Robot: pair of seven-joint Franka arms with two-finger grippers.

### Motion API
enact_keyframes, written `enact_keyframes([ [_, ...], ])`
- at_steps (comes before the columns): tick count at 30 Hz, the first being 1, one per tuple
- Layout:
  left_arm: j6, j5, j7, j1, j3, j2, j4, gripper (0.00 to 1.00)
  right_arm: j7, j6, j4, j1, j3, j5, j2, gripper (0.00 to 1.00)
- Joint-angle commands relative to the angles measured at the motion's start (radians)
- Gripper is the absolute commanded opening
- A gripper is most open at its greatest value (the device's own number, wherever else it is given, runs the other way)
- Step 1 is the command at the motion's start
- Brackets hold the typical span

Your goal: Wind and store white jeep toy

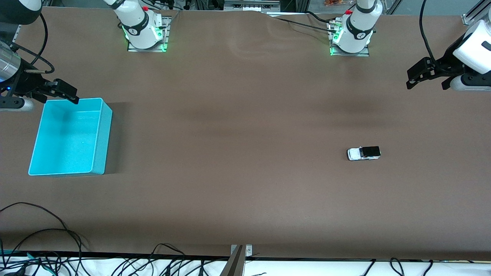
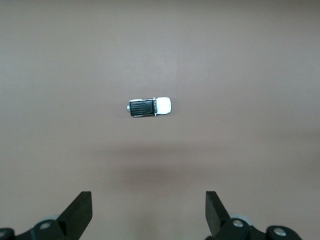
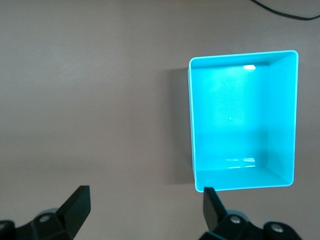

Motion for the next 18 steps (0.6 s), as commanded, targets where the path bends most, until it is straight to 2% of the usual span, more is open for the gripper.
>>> enact_keyframes([
  [1, -0.026, -0.015, 0.017, -0.01, 0.007, 0.018, 0.045, 1.0, -0.01, -0.027, 0.022, 0.002, -0.001, -0.001, 0.008, 1.0],
  [18, -0.026, -0.009, 0.023, 0.004, 0.011, 0.038, 0.045, 1.0, -0.013, -0.027, 0.022, 0.002, -0.001, -0.001, 0.008, 1.0],
])
